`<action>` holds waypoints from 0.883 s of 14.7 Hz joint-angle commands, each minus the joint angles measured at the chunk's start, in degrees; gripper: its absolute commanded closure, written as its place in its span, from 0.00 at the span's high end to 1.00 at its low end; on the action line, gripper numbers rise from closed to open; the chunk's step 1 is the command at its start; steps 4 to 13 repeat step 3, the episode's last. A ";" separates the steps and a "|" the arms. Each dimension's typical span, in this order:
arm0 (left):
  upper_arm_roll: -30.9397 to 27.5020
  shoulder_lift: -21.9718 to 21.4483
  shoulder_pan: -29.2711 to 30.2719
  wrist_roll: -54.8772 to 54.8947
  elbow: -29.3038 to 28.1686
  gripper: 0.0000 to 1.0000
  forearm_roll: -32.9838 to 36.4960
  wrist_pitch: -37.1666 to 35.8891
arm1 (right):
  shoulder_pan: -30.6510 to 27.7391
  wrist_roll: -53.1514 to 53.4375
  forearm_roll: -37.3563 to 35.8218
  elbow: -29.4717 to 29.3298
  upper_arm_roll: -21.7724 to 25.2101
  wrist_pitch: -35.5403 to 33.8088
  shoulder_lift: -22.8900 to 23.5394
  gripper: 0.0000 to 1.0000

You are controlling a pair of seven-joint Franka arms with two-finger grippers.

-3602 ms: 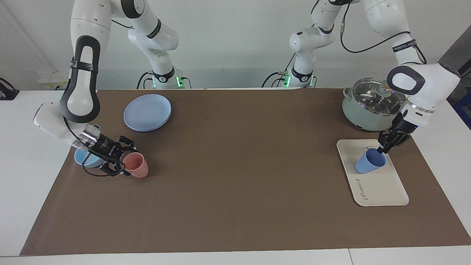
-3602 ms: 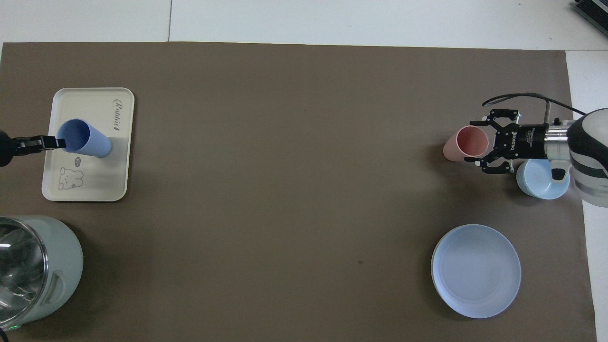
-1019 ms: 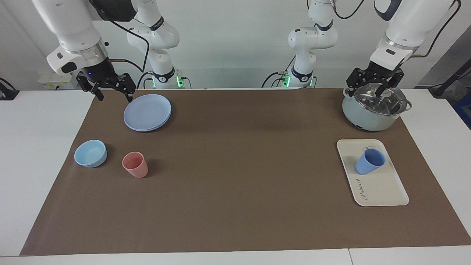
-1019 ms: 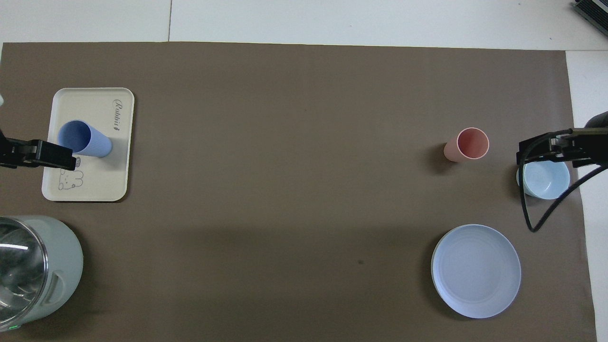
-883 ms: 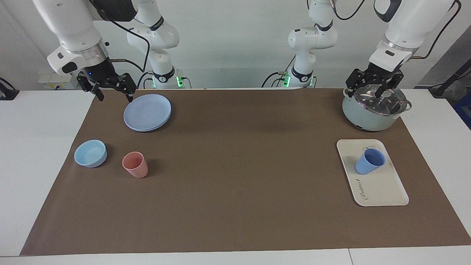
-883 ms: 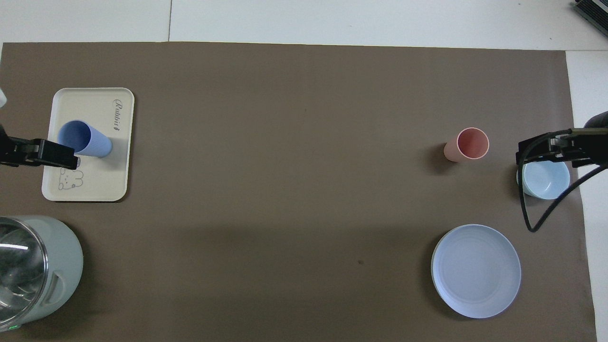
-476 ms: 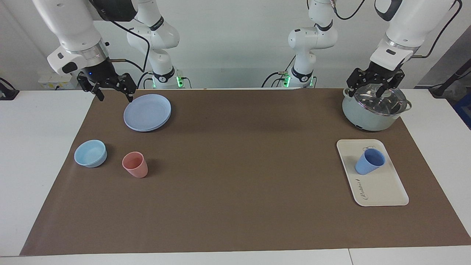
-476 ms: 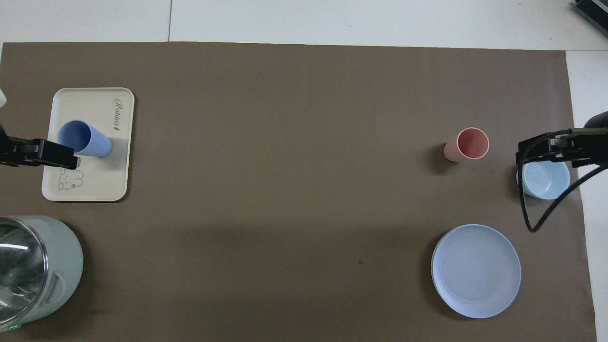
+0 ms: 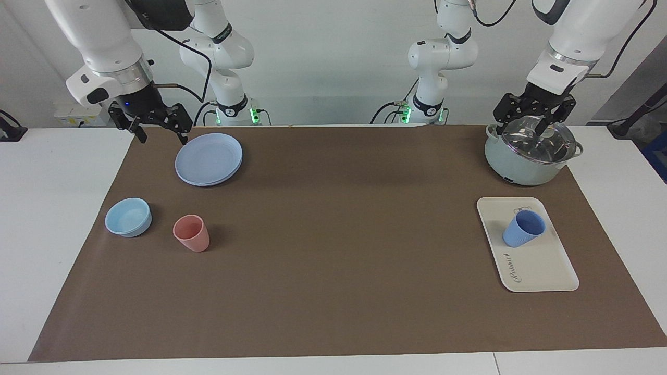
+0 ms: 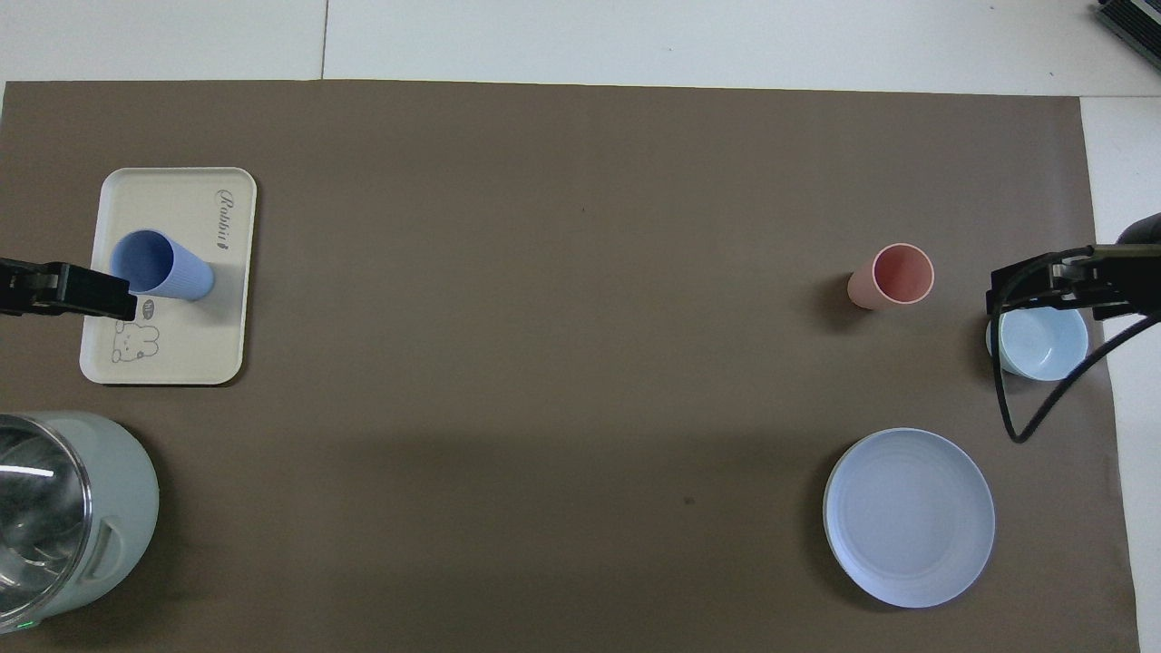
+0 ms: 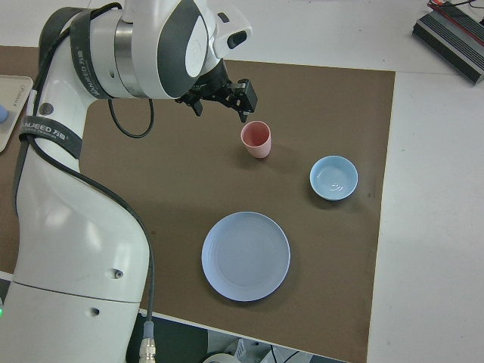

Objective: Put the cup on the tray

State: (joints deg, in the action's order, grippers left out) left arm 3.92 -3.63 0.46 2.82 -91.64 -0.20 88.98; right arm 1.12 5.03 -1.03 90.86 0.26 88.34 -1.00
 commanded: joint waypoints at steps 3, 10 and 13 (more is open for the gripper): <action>0.21 -0.42 0.50 0.87 0.41 1.00 0.64 -0.29 | -0.59 -1.34 1.38 0.37 -0.09 -0.45 -0.32 0.99; 0.21 -0.42 0.50 0.87 0.41 1.00 0.64 -0.29 | -0.59 -1.34 1.38 0.37 -0.09 -0.45 -0.32 0.99; 0.21 -0.42 0.50 0.87 0.41 1.00 0.64 -0.29 | -0.59 -1.34 1.38 0.37 -0.09 -0.45 -0.32 0.99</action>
